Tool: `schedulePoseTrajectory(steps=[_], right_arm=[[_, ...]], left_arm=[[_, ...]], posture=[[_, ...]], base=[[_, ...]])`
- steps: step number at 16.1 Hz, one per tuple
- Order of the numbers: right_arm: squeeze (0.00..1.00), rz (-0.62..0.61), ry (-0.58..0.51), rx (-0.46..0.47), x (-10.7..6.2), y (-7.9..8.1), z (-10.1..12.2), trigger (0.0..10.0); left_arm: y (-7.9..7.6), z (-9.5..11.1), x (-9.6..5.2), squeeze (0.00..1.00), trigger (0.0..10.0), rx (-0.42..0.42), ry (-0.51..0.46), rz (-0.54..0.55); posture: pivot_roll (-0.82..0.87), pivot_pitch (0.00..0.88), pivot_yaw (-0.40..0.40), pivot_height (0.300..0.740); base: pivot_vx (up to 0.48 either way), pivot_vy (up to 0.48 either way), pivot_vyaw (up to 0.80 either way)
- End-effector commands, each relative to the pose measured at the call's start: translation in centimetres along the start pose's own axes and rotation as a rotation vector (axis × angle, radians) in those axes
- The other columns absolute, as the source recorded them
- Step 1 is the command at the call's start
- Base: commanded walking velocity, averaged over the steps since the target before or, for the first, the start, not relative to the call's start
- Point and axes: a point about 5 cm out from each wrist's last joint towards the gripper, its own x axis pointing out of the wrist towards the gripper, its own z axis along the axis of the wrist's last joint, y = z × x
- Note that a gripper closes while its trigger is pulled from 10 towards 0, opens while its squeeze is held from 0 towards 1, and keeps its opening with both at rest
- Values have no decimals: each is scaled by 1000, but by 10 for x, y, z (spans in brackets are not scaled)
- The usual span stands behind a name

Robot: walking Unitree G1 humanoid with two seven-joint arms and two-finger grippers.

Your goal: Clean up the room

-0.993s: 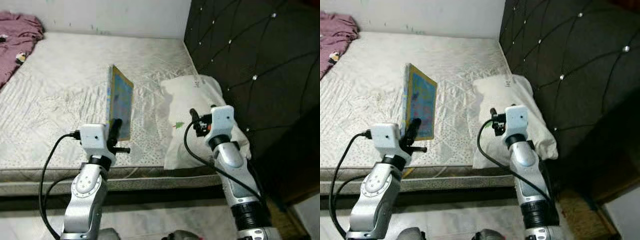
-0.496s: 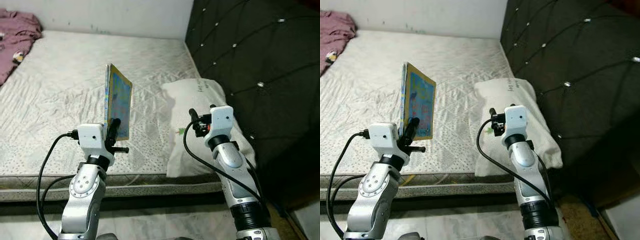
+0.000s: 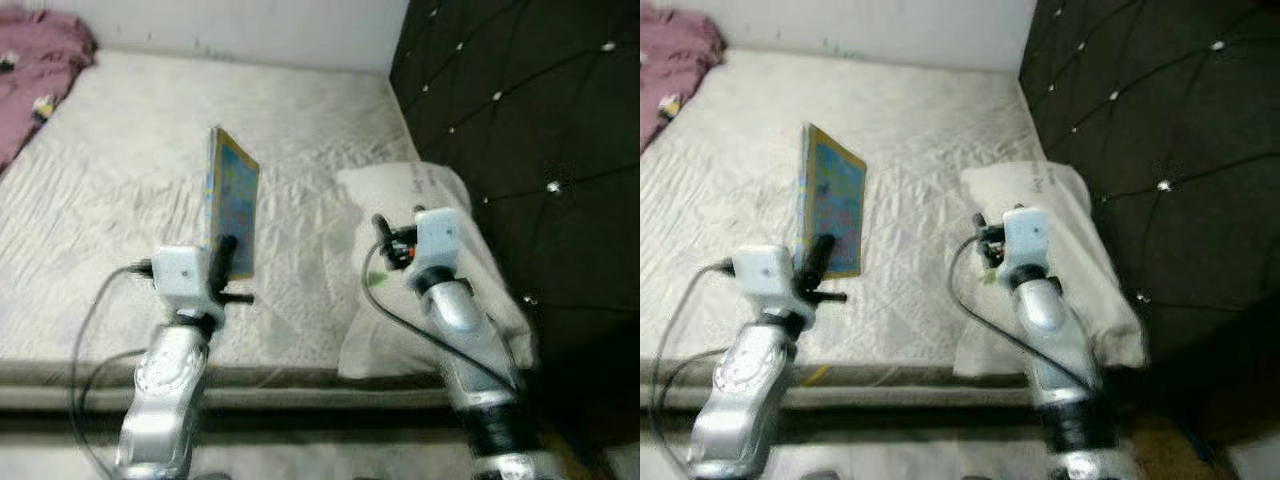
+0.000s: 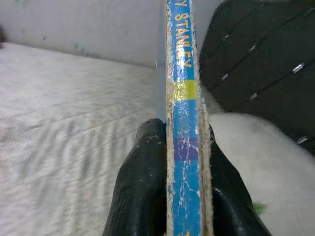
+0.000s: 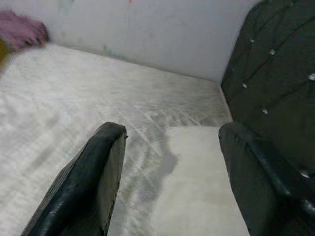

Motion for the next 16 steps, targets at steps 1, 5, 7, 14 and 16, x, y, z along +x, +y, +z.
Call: schedulePoseTrajectory(steps=[1, 5, 7, 14, 16], right_arm=[[0, 20, -32, 7, 6, 8, 10, 10000], [0, 21, -29, 7, 6, 8, 9, 10000], [0, 25, -30, 5, 6, 8, 9, 10000], [0, 24, -22, 1, 6, 7, 7, 10000], [0, 17, -12, 0, 5, 5, 6, 10000]], left_arm=[[4, 11, -1, 0, 10000, 16, -50, -4], [4, 10, -1, 0, 10000, 18, -48, -3], [4, 10, -1, 0, 10000, 19, -48, -4], [4, 6, 1, 0, 10000, 29, -17, 26], [4, 6, 1, 0, 10000, 23, -16, 29]], posture=[[-71, 0, -81, 740], [-71, 0, -82, 740], [-66, 0, -85, 740], [-68, 0, -85, 740], [-68, 0, -85, 740]], base=[[345, 0, 0], [348, 0, 0], [345, 0, 0], [125, 0, 0], [0, 150, -678]])
